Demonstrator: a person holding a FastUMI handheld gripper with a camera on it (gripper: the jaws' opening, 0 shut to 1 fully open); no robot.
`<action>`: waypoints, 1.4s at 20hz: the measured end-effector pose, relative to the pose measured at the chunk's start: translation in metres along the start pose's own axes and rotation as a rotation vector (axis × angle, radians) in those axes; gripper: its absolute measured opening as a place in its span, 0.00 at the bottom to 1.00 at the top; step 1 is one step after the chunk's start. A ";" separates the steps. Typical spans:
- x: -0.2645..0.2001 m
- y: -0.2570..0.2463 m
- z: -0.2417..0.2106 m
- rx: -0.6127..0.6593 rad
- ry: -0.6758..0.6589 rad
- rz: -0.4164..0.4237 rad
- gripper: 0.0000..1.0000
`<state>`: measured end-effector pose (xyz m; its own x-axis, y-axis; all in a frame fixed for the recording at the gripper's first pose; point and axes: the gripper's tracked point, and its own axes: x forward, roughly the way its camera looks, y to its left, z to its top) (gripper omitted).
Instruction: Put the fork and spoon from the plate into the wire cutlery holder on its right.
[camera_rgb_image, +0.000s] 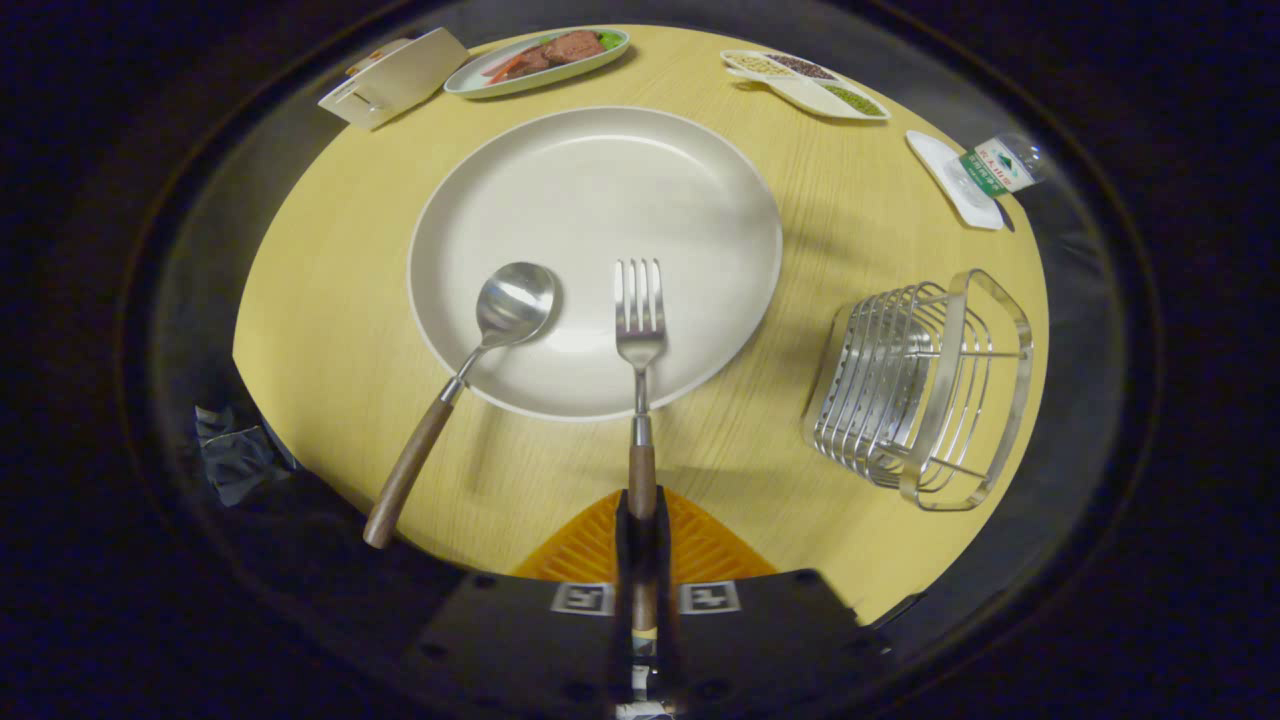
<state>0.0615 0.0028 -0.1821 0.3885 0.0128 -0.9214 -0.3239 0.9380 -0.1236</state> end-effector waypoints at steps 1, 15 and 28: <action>-0.002 0.002 -0.002 0.007 0.001 0.005 0.10; -0.110 -0.042 -0.025 0.177 -0.129 0.024 0.05; -0.108 -0.125 -0.065 0.116 0.127 -0.085 0.05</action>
<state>0.0042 -0.1387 -0.0913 0.2957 -0.1053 -0.9495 -0.1901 0.9675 -0.1665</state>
